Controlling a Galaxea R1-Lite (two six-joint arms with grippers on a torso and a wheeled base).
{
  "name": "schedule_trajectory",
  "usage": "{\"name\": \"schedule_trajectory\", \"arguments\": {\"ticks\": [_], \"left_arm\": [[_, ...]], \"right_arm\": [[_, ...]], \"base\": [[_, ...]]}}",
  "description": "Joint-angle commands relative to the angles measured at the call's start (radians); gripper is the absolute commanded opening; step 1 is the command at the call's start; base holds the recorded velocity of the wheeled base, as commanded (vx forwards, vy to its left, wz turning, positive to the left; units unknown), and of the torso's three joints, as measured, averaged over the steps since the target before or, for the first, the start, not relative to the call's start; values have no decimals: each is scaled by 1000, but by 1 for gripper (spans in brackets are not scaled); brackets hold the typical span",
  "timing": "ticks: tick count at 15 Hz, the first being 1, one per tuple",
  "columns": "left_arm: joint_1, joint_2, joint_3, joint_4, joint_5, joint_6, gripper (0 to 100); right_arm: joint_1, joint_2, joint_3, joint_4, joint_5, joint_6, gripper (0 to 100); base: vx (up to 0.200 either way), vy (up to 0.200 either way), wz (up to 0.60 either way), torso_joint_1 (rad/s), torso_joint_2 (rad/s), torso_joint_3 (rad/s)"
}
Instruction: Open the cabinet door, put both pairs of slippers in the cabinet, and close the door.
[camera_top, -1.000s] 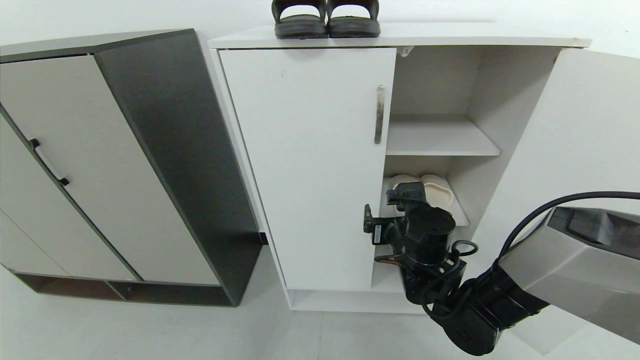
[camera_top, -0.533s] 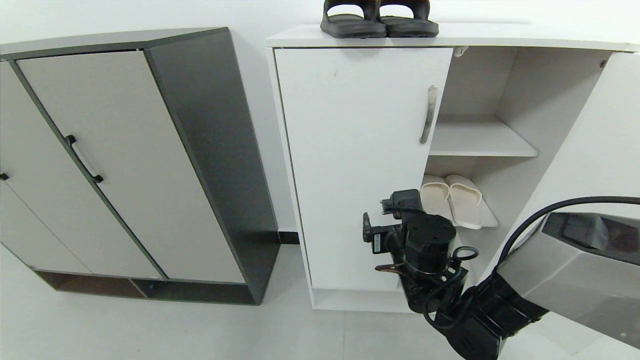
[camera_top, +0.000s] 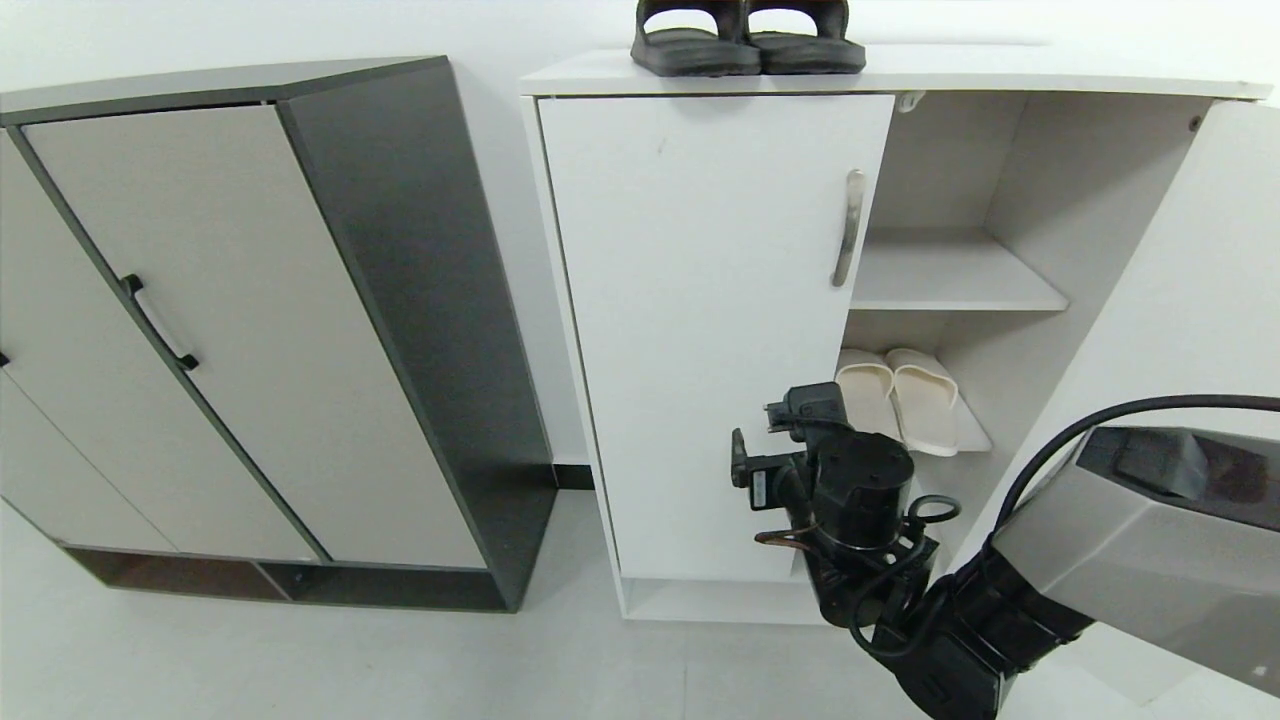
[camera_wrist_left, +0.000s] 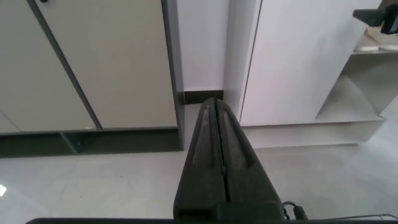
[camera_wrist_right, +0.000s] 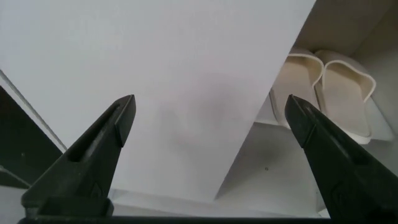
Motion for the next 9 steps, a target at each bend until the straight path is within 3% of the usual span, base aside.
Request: {"name": "schedule_trajectory", "arguments": {"ticks": [1,6,9], "left_arm": [[0,0,0,0,0,0,0],[0,0,0,0,0,-2,0],[0,0,0,0,0,-2,0]], "right_arm": [[-1,15,0,1,0,0,100],[-1,21,-3,1,0,0,100],[-1,23,-3,1,0,0,100]], "base": [[0,0,0,0,0,0],[0,0,0,0,-15,-14],[0,0,0,9,-194,-300]]}}
